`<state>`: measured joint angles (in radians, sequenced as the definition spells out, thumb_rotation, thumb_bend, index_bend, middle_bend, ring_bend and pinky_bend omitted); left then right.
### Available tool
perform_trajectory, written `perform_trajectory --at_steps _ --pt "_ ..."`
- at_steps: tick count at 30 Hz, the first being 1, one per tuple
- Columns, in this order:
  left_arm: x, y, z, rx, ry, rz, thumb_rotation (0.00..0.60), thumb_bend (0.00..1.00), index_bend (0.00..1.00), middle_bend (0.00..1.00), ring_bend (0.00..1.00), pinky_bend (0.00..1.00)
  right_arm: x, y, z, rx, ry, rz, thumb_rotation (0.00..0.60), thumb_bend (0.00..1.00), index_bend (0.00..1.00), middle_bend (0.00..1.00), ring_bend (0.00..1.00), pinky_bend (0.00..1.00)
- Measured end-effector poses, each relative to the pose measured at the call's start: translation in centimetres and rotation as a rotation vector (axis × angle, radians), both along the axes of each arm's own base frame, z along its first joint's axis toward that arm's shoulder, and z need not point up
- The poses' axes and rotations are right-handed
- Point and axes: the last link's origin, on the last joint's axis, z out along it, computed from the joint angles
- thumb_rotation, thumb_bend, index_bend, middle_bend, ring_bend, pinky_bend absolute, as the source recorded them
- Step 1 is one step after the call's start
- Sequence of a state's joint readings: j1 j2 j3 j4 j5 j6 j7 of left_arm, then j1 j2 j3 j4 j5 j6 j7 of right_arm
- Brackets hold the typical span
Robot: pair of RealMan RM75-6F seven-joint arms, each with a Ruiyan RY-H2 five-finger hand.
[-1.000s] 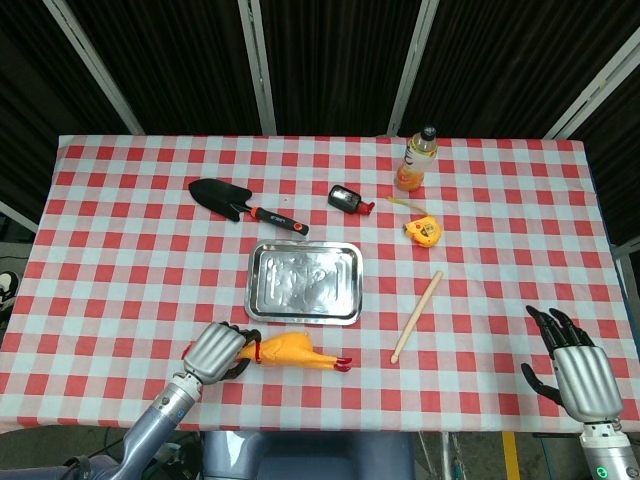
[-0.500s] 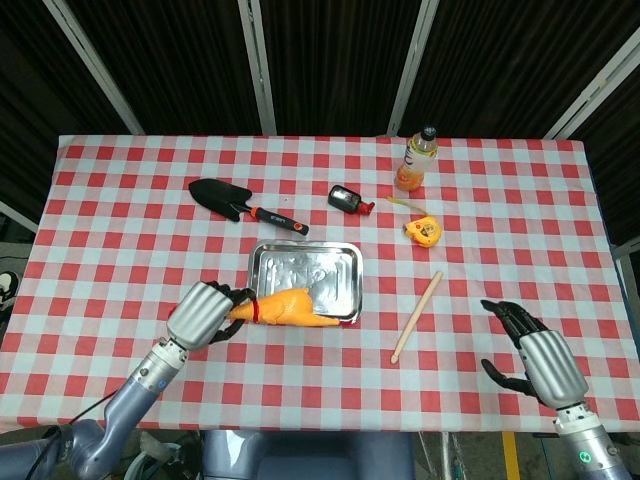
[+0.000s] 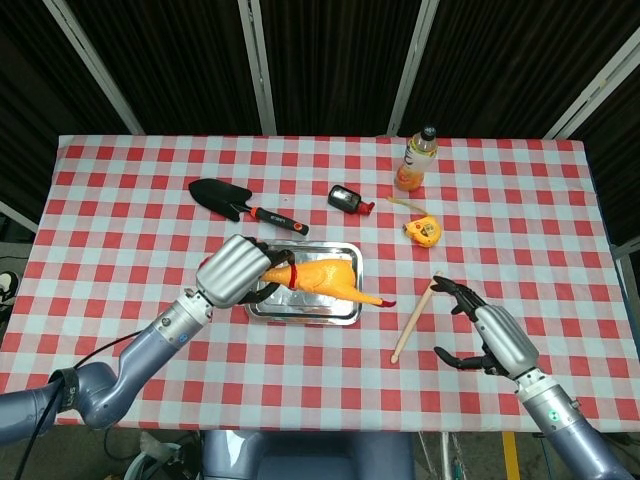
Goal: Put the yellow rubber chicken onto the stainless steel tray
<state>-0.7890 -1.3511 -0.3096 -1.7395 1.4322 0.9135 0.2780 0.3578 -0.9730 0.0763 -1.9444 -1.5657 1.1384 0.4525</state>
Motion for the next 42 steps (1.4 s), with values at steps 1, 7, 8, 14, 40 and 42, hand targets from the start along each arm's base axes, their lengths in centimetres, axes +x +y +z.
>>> perform_trajectory --at_steps 1,7,8,14,40,42 --pt "0.5 0.2 -0.1 -0.008 0.004 -0.006 0.600 0.63 0.62 0.69 0.60 0.65 0.2 -0.3 0.0 0.012 -0.016 -0.010 0.600 0.31 0.00 0.15 0.10 0.31" --pt "2.5 0.7 -1.0 -0.064 0.001 0.009 0.600 0.63 0.62 0.69 0.60 0.66 1.1 -2.2 -0.4 0.035 -0.058 -0.049 0.600 0.31 0.00 0.12 0.08 0.27" --pt "2.8 0.8 -1.2 -0.070 0.001 0.012 0.600 0.62 0.62 0.69 0.60 0.66 1.2 -2.4 -0.5 0.035 -0.058 -0.051 0.600 0.31 0.00 0.12 0.08 0.26" --pt "4.7 0.9 -2.4 -0.098 -0.001 0.042 0.600 0.62 0.62 0.69 0.60 0.68 1.4 -3.3 -1.2 0.025 -0.020 -0.054 0.600 0.31 0.00 0.12 0.08 0.26" --pt "11.7 -1.0 -6.1 -0.132 0.035 0.063 0.600 0.62 0.61 0.68 0.60 0.68 2.1 -4.3 -3.5 0.029 0.011 -0.060 0.600 0.31 0.00 0.12 0.08 0.26" --pt "11.8 -1.1 -6.2 -0.137 0.033 0.063 0.600 0.62 0.61 0.68 0.60 0.68 2.1 -4.4 -3.7 0.027 0.010 -0.063 0.600 0.31 0.01 0.12 0.09 0.26"
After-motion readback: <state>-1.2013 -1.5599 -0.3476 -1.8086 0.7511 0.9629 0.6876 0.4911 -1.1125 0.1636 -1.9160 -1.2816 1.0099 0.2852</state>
